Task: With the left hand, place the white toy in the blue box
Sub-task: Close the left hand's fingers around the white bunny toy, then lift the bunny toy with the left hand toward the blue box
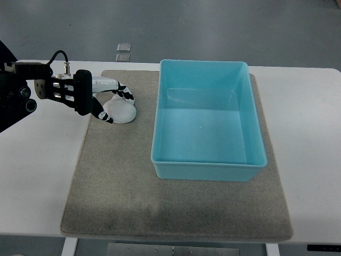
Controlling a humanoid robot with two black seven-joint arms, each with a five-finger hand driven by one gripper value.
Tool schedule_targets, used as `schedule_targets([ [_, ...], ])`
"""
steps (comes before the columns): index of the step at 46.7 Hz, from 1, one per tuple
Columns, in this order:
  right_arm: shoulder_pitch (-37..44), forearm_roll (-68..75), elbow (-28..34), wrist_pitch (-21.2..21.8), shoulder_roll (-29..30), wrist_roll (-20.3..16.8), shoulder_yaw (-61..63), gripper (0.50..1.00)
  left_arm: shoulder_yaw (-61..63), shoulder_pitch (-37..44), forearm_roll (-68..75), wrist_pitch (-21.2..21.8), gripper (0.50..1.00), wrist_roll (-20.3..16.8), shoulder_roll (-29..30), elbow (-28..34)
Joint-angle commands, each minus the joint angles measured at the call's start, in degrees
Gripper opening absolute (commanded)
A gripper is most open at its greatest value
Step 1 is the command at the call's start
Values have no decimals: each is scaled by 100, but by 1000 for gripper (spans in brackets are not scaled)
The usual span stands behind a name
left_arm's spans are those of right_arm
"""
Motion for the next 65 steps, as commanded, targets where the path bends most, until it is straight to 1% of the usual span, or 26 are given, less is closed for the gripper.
schedule_targets([
  [1,0,3,0,0,0,0,0,936,2,-9,0,-8,649,-2,0,-7],
  [2,0,-6,0,0,0,0,0,936,2,-9,0,-8,628,-2,0,-7],
  [5,0,3,0,0,0,0,0,936,72,-9,0,-8,594,-2,0,-7],
  [10,0,-6,0,0,0,0,0,936,99,-18,9,10,581,-2,0,2],
  [12,0,3,0,0,0,0,0,936,99,-18,9,45,549,-2,0,2],
  [17,0,3,0,0,0,0,0,936,99,-35,9,203,516,7,0,2],
  [36,0,3,0,0,0,0,0,936,37,-97,-9,282,529,-2,9,-7],
  [43,0,3,0,0,0,0,0,936,-7,-228,-26,309,540,-11,70,-130],
  [49,0,3,0,0,0,0,0,936,-235,-264,-26,326,538,-28,71,-253],
  [54,0,3,0,0,0,0,0,936,-472,-272,-18,423,540,-28,79,-385],
  [65,0,3,0,0,0,0,0,936,-745,-448,-18,625,540,-28,79,-403],
])
